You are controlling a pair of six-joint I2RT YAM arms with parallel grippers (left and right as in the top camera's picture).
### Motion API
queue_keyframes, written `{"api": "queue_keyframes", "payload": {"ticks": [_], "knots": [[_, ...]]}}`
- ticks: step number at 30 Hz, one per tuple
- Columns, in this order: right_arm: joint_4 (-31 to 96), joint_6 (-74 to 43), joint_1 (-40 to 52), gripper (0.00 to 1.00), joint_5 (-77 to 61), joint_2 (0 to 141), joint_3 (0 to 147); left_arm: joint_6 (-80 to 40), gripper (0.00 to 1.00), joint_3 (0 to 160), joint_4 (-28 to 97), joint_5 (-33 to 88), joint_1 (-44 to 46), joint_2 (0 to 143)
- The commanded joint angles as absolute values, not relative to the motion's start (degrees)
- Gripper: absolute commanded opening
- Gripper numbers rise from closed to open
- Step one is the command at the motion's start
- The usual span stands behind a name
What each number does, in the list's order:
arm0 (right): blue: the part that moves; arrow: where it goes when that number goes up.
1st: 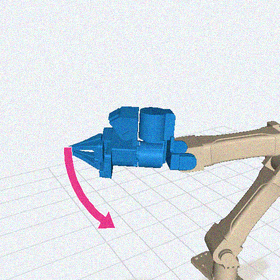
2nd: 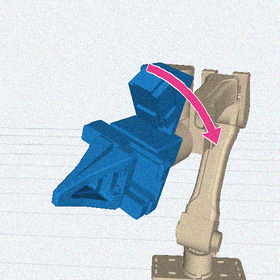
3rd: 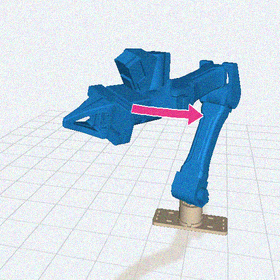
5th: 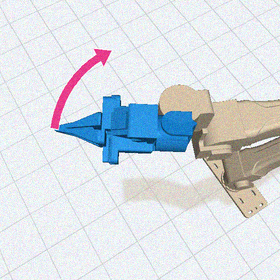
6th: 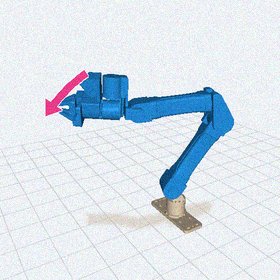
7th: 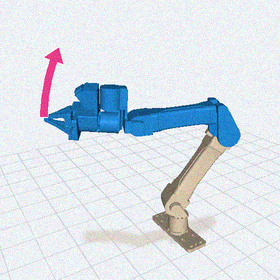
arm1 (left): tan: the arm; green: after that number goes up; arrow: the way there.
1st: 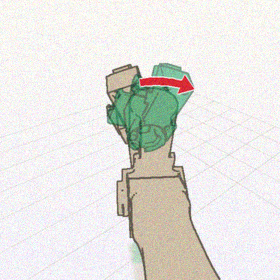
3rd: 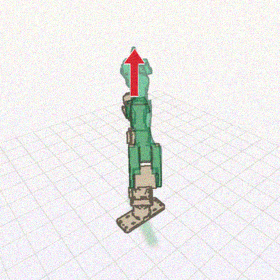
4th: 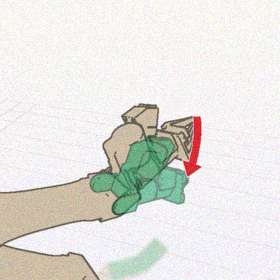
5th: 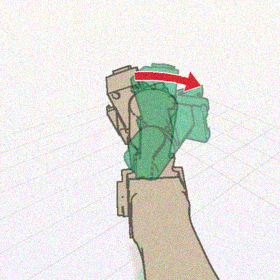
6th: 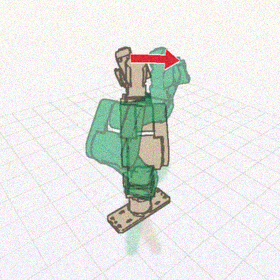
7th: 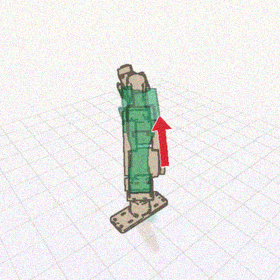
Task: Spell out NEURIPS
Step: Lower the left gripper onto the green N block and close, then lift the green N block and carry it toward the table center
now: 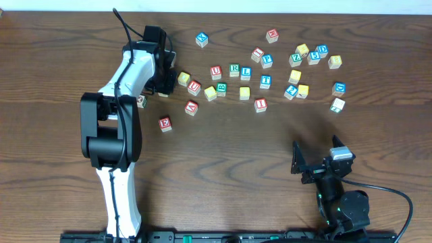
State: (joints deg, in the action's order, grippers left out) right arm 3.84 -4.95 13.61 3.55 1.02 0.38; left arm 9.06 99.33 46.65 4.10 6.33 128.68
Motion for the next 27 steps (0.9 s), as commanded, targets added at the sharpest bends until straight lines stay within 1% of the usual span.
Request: {"api": "queue_keyframes", "payload": {"ticks": [1, 14, 17, 27], "knots": [[4.1, -4.6, 13.2, 0.99, 3.5, 0.8, 0.3, 9.4, 0.22, 98.6, 47.2, 3.4, 6.2, 129.0], [4.1, -4.6, 13.2, 0.99, 3.5, 0.8, 0.3, 8.3, 0.2, 98.9, 48.6, 3.4, 6.2, 127.2], [4.1, -4.6, 13.2, 0.99, 3.5, 0.8, 0.3, 7.8, 0.19, 99.5, 49.4, 3.4, 6.2, 125.1], [4.1, -4.6, 13.2, 0.99, 3.5, 0.8, 0.3, 3.5, 0.19, 99.7, 51.9, 4.1, 6.2, 114.5]]}}
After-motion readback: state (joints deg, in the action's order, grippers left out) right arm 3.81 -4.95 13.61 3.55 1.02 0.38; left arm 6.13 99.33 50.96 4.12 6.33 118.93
